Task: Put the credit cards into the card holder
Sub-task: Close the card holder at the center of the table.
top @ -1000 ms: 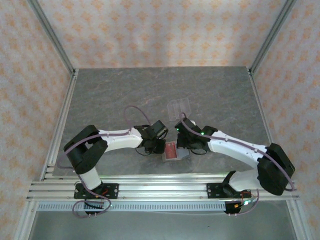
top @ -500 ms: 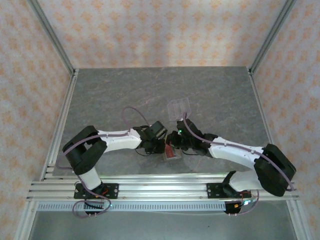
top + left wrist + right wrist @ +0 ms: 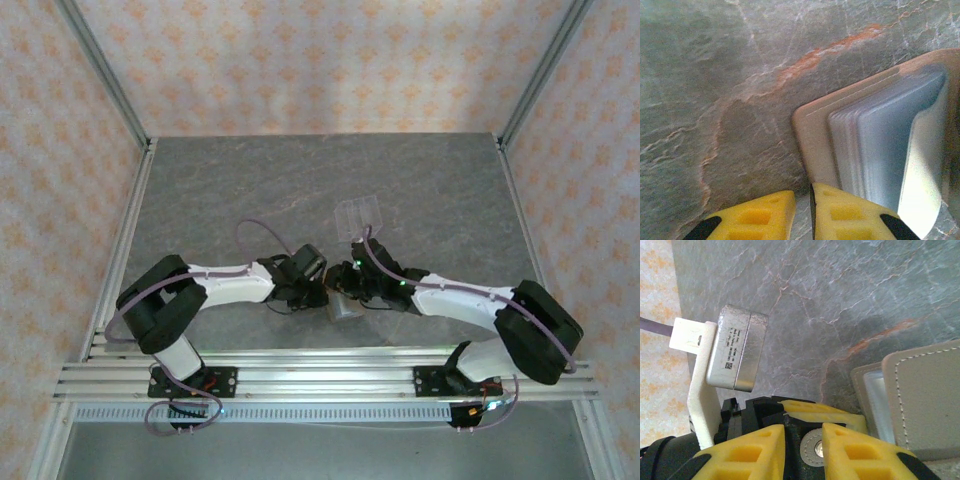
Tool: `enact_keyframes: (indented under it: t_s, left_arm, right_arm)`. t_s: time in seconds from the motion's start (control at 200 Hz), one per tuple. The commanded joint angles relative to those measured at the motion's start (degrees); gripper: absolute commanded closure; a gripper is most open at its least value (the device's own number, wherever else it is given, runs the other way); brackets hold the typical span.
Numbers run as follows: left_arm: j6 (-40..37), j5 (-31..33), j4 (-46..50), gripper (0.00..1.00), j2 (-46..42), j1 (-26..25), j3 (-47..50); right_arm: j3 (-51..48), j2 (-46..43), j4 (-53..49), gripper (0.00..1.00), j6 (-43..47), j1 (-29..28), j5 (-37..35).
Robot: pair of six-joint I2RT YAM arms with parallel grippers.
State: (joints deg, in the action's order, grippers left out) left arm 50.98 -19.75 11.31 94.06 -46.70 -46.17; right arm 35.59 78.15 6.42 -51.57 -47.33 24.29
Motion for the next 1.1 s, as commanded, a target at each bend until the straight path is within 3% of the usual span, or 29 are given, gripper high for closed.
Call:
enact_keyframes:
  t_s: [0.0, 0.43, 0.475, 0.585, 0.671, 0.771, 0.901, 1.096]
  left_arm:
    - [-1.32, 2.87, 5.48, 0.81, -2.82, -0.25, 2.01]
    - [-1.49, 6.18, 12.1, 0.76, -10.29, 3.08, 5.69]
    - [-1.73, 6.41, 12.81, 0.76, -11.09, 3.6, 6.0]
    - [-2.5, 6.52, 13.81, 0.75, -12.96, 4.82, 6.64]
    - [-3.29, 6.71, 14.58, 0.75, -13.65, 5.21, 6.58]
    - [-4.52, 7.08, 15.86, 0.75, -14.19, 5.43, 5.61]
    - [-5.9, 8.12, 18.24, 0.75, -15.45, 5.72, 3.72]
    - [-9.39, 9.59, 21.98, 0.72, -15.1, 5.83, -0.08]
  right_arm:
    - [2.67, 1.35, 0.9, 0.72, 1.51, -0.48, 1.6]
    - [11.24, -0.1, -8.49, 0.61, 7.29, -0.48, 8.12]
    - [13.34, -1.84, -13.93, 0.61, 9.76, -0.48, 5.53]
    - [16.96, -8.69, -31.38, 0.62, 14.19, 1.48, -10.07]
    - [17.13, -10.02, -38.75, 0.68, 15.12, 6.21, -11.83]
    - [15.58, -9.99, -41.73, 0.77, 16.35, 7.89, -13.13]
    - [11.8, -8.47, -39.19, 0.93, 15.46, 8.21, -11.59]
    - [10.09, -0.57, -31.0, 0.98, 14.99, 4.8, -6.31]
